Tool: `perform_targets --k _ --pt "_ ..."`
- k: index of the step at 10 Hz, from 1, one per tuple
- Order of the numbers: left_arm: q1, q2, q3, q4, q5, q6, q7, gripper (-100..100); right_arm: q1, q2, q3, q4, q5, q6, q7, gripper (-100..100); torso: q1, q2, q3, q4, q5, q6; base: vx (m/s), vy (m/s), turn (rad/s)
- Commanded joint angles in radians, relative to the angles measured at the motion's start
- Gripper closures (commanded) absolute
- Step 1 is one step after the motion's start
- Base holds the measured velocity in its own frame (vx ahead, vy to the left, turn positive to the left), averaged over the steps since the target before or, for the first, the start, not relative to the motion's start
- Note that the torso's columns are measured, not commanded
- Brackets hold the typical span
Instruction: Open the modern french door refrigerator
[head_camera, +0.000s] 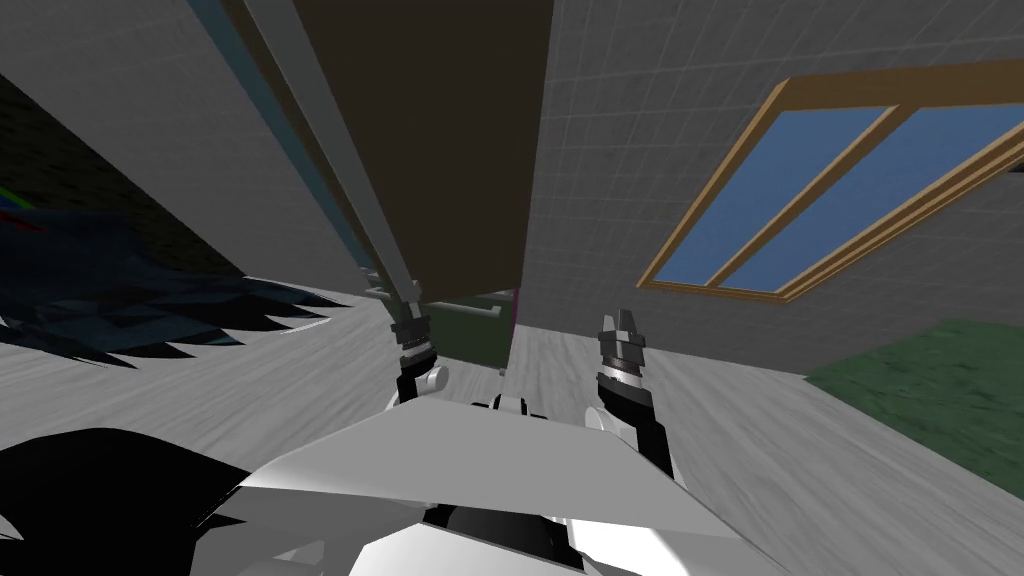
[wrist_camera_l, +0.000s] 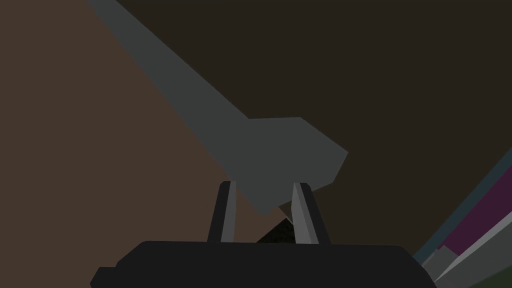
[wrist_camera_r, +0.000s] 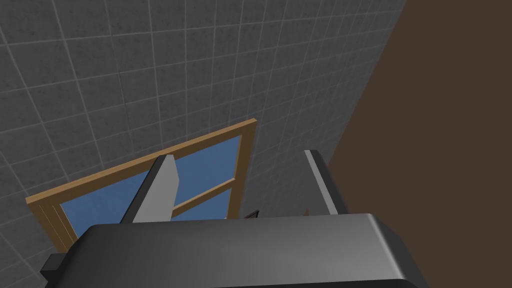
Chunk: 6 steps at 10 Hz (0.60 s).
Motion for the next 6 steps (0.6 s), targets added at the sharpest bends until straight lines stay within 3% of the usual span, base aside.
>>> perform_targets --k 1,2,3,4,6 --pt "0.003 -0.016 0.023 -0.034 0.011 -0.019 -0.046 100 0.0 0.0 0.0 0.0 0.0 0.0 0.0 0 -0.005 0.0 0.0 0.0 -0.001 0.0 -0.025 -0.245 0.139" --pt "0.009 -0.023 0.032 -0.044 0.016 -0.024 -0.063 100 0.0 0.0 0.0 0.0 0.0 0.0 0.0 0 -0.003 0.002 0.001 0.001 -0.002 0.0 -0.052 -0.22 0.118" --pt "0.016 -0.025 0.027 -0.028 0.015 -0.008 -0.053 100 0.0 0.0 0.0 0.0 0.0 0.0 0.0 0 -0.002 0.004 0.002 0.002 -0.002 0.0 -0.033 -0.102 0.054" --pt "0.012 -0.007 0.038 -0.009 0.047 -0.017 -0.082 100 0.0 0.0 0.0 0.0 0.0 0.0 0.0 0 0.005 0.002 0.001 0.001 0.0 0.0 0.006 -0.128 0.077" --pt "-0.008 0.037 0.057 0.017 0.108 -0.037 -0.129 100 0.0 0.0 0.0 0.0 0.0 0.0 0.0 0 0.001 -0.003 0.0 -0.004 0.005 -0.004 0.015 -0.29 0.164"
